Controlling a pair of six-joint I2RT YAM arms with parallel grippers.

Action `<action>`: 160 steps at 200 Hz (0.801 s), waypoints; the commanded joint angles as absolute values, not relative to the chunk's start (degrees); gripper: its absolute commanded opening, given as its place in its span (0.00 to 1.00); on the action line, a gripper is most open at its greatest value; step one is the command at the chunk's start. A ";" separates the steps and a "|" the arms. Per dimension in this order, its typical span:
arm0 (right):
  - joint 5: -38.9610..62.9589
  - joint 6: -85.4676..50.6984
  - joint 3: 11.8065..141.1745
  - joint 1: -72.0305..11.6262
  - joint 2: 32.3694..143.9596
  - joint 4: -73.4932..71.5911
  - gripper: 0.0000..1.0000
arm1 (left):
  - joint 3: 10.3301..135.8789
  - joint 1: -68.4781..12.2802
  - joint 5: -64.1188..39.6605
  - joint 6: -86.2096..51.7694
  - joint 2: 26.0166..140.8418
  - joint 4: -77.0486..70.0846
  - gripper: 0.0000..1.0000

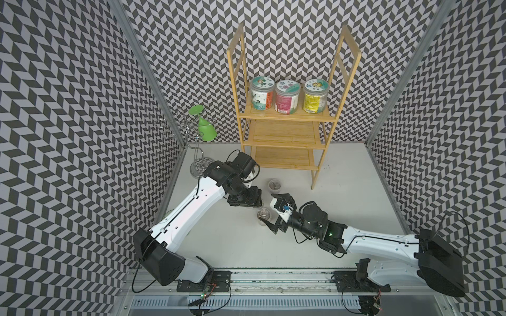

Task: Place the seed container on the shelf
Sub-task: Pick up the seed jar at the center of the board.

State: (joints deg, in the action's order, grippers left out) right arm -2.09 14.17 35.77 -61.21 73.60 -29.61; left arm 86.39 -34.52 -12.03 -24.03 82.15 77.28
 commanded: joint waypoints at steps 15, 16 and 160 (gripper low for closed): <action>-0.44 15.54 38.06 -60.63 76.41 -35.29 0.99 | 88.51 -35.17 -13.19 -23.20 81.16 77.53 0.64; -0.40 15.55 38.10 -60.60 76.44 -35.35 0.99 | 88.51 -35.16 -13.18 -23.20 81.14 77.52 0.64; 2.62 14.70 41.14 -60.19 82.08 -36.26 0.99 | 88.90 -35.86 -15.14 -22.76 80.42 76.92 0.65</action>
State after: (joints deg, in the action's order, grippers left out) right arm 1.61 15.29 39.92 -60.45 81.17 -33.47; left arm 86.56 -35.53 -14.20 -23.59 82.06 77.25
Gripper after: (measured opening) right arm 0.994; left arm 0.692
